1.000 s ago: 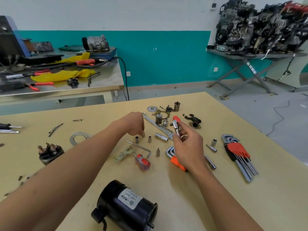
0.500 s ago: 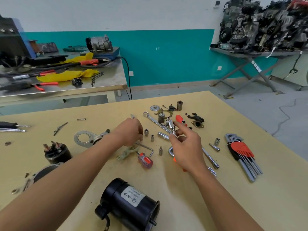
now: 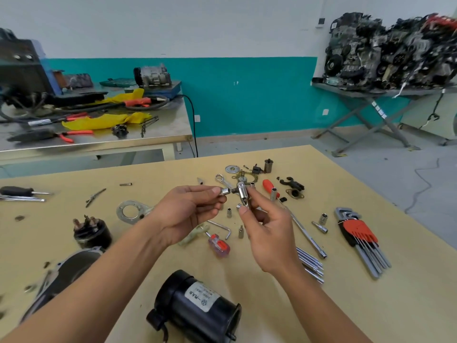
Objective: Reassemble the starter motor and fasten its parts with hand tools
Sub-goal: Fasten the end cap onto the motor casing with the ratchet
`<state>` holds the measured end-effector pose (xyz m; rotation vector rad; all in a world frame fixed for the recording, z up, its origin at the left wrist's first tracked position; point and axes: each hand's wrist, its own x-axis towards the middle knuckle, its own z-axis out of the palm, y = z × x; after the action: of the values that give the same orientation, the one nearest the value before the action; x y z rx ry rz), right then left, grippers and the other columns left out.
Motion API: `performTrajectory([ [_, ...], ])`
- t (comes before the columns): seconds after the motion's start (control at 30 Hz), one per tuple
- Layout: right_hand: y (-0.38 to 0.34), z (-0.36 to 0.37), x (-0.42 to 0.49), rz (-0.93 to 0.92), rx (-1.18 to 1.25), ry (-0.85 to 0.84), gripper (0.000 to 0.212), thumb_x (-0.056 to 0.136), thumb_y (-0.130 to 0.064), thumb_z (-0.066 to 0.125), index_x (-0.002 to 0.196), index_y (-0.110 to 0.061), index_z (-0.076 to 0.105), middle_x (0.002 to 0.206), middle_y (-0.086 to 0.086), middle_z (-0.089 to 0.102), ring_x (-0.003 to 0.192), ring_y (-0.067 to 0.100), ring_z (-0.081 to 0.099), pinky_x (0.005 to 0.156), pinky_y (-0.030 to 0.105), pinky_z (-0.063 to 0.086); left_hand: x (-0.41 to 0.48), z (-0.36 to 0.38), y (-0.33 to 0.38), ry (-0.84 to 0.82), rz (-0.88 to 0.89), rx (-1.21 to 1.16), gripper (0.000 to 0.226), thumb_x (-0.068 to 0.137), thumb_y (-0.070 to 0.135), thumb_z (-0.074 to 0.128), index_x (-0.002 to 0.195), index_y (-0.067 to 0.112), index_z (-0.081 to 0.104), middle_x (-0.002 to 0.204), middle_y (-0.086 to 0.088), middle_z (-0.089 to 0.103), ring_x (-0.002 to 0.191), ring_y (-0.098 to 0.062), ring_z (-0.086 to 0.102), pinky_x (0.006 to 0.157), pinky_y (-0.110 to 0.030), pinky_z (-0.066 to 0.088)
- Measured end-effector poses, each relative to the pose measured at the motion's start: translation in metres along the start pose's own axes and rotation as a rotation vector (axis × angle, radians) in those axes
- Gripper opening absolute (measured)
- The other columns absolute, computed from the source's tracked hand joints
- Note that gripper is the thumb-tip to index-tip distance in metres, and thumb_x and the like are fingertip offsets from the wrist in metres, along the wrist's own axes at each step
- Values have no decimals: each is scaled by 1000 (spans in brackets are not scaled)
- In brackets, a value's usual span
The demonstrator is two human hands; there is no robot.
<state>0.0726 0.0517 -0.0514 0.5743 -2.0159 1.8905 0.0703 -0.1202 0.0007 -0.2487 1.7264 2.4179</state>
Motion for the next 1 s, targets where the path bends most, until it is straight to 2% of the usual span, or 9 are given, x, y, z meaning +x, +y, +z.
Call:
performTrajectory([
  [0.17,-4,2,-6,-1,40,-19,49,95,-8,62,115,-53,62,77,-27,64,62,-6,56,57,5,39,-9,0,2,-25,17,33,18,69,12,74,83,1,79,78,-14,73,58,-14,66,55,-20,56],
  [0.33,-10,4,-8,-61,26,-32,59,93,-11,62,110,-68,59,85,-24,68,70,-2,60,63,8,43,-18,3,2,-10,53,39,22,69,11,75,86,-3,76,77,-15,72,56,-14,65,55,-19,56],
  [0.47,-6,6,-11,-114,-15,-36,50,92,-21,61,124,-60,57,93,-11,67,80,12,63,67,17,47,-26,4,3,-38,27,6,16,69,10,75,80,-1,78,75,-15,72,56,-14,65,54,-19,56],
  [0.57,-4,7,-12,-106,25,-56,47,92,-27,60,126,-60,54,96,-13,68,77,7,63,63,15,47,-34,5,6,-43,51,26,14,71,12,75,80,2,78,78,-15,72,58,-14,66,56,-20,57],
  [0.63,-4,9,-11,-49,68,-100,45,93,-28,61,124,-60,56,87,-13,64,66,2,56,59,14,44,-41,0,7,14,148,245,17,74,24,76,82,10,79,79,-12,74,64,-16,68,60,-22,58],
  [0.7,-4,10,-11,37,136,-147,39,91,-29,63,121,-54,61,78,-14,61,61,0,51,58,12,41,-52,-15,4,121,251,710,37,75,52,72,93,20,76,81,-2,76,71,-14,70,66,-26,58],
  [0.8,-7,6,-11,199,199,-255,26,85,-36,68,110,-42,68,63,-10,52,53,5,44,50,14,37,-84,-50,-13,291,149,1215,74,59,88,55,109,33,64,86,11,71,79,-1,65,73,-23,52],
  [0.9,-11,4,-13,428,85,-512,27,74,-44,79,85,-24,65,61,-2,47,48,11,40,44,20,34,-116,-69,-35,226,-148,1294,95,47,104,41,107,34,64,90,12,70,81,1,64,72,-22,49],
  [1.0,-14,17,-24,453,-238,-762,41,69,-57,82,70,-23,58,58,-10,51,50,6,47,52,21,39,-129,-69,-53,63,-175,1029,78,55,96,57,96,31,73,81,4,73,68,-4,64,66,-26,48],
])
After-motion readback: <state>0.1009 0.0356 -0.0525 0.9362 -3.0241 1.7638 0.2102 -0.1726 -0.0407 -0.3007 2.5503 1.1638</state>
